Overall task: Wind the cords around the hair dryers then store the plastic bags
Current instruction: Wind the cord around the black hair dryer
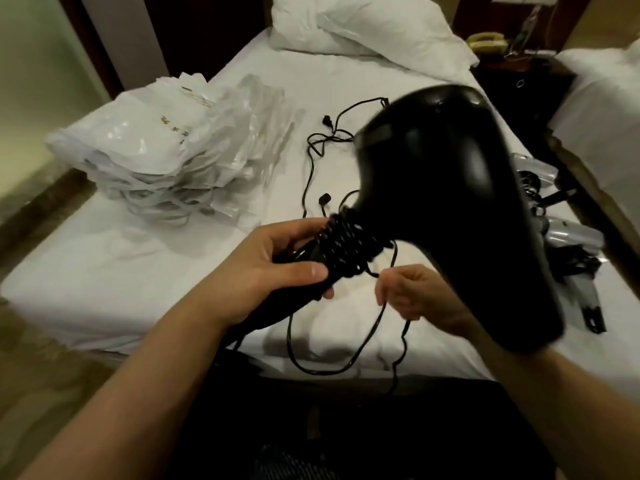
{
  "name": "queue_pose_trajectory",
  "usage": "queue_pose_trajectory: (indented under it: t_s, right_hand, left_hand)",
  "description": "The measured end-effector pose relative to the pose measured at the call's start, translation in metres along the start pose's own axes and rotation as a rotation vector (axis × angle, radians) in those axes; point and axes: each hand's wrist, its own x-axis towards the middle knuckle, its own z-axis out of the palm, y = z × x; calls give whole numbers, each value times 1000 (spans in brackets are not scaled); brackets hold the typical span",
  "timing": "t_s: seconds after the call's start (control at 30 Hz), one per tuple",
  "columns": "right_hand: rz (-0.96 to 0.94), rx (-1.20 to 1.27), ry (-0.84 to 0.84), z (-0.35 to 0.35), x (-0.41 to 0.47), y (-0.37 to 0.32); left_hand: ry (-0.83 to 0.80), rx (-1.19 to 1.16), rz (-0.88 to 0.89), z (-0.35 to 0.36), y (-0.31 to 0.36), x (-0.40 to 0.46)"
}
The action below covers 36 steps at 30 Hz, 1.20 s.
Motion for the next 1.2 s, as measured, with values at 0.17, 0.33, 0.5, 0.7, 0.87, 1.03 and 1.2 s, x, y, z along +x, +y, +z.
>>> queue_pose_trajectory:
  t_s: [0.17,0.33,0.5,0.7,0.87,1.03,1.2]
  right_hand:
    - [81,134,99,16,-7,27]
    - [189,146,190,40,-10,48]
    - [238,202,213,49,-18,52]
    - [211,301,259,54,-19,45]
    - [153,-26,14,54,-31,38]
    - [61,-856,-316,44,-50,9]
    - [-118,-1245,-95,10,-71,-79]
  left_hand:
    - [290,113,-50,9,-33,15]
    - [379,485,-162,18,-62,18]
    - [399,671,-221,25,-76,23]
    - [156,907,-328,19,-67,31]
    - [169,921,-343,24,-69,29]
    - [313,1071,-358,32,-64,31]
    - [189,1225,-318,35,-38,26]
